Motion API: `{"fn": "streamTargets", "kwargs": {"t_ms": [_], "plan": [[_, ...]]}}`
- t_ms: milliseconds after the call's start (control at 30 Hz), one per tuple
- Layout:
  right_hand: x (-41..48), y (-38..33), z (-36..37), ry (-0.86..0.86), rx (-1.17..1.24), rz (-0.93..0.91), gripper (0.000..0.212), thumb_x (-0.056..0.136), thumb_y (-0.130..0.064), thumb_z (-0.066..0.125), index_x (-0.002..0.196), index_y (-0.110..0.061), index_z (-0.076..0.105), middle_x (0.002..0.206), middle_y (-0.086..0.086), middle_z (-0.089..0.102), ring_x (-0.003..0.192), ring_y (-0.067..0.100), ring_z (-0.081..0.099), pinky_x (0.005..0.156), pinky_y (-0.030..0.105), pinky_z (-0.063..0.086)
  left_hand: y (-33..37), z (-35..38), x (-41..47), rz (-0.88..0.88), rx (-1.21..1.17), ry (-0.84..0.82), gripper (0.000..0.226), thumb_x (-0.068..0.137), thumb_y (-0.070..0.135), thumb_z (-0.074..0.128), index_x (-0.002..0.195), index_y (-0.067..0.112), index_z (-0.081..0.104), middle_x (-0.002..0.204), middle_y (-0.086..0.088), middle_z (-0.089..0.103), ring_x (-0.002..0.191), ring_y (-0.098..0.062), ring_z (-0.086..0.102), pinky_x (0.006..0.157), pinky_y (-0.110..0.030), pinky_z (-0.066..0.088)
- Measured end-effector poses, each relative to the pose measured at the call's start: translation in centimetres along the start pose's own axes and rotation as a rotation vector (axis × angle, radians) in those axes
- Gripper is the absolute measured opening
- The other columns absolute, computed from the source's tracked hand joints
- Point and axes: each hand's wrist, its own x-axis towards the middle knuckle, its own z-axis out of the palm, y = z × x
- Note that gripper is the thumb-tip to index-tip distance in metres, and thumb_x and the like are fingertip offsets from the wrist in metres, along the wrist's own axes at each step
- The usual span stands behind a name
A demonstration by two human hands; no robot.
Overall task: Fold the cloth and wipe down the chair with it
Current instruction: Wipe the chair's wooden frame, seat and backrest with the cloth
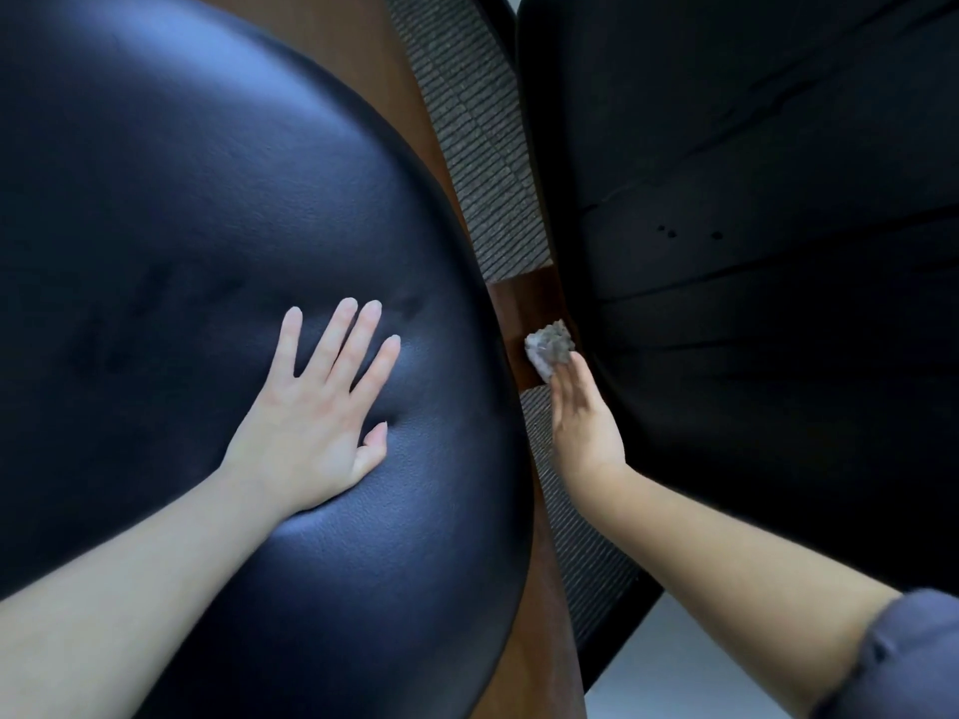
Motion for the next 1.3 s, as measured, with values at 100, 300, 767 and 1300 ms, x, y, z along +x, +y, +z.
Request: {"fn": "streamTargets", "kwargs": {"t_ms": [100, 300, 767, 1300], "plan": [[1.3, 1.5, -1.0, 0.097, 0.105, 0.069, 0.073, 0.102, -0.038, 0.021, 0.143, 0.012, -0.014, 0.154, 0.029, -0.014, 0.143, 0.044, -0.013, 0.106, 0.061, -0.021, -0.1, 0.0, 0.0, 0.001, -0.004, -0.001, 0.076, 0.088, 0.046, 0.037, 0.151, 0.005, 0.033, 0.161, -0.024, 0.01, 0.15, -0.038, 0.011, 0.116, -0.066, 0.009], [7.3, 6.1, -4.6, 0.254, 0.529, 0.072, 0.059, 0.1, -0.019, 0.016, 0.148, 0.008, -0.005, 0.159, 0.022, 0.002, 0.147, 0.033, -0.001, 0.113, 0.054, -0.014, -0.1, 0.0, -0.1, 0.001, -0.001, -0.003, 0.075, 0.088, 0.046, 0.037, 0.151, 0.005, 0.034, 0.161, -0.024, 0.01, 0.15, -0.038, 0.013, 0.116, -0.066, 0.01], [6.1, 3.0, -1.8, 0.349, 0.465, -0.069, 0.038, 0.079, 0.002, 0.052, 0.114, 0.015, 0.057, 0.105, 0.029, 0.066, 0.109, 0.038, 0.062, 0.114, 0.056, 0.014, -0.1, -0.1, -0.2, 0.005, -0.007, -0.024, 0.075, 0.088, 0.046, 0.033, 0.149, 0.003, 0.036, 0.161, -0.024, 0.011, 0.149, -0.039, 0.014, 0.116, -0.067, 0.01], [-8.7, 3.9, -0.8, 0.727, 1.213, 0.123, 0.024, 0.063, 0.002, 0.069, 0.082, -0.003, 0.056, 0.05, -0.002, 0.036, 0.045, 0.014, 0.049, 0.103, 0.036, 0.046, 1.1, -7.7, 0.6, -0.056, -0.111, -0.431, 0.074, 0.097, 0.042, 0.043, 0.157, 0.015, 0.009, 0.164, -0.013, -0.008, 0.151, -0.031, -0.01, 0.119, -0.057, 0.004]]}}
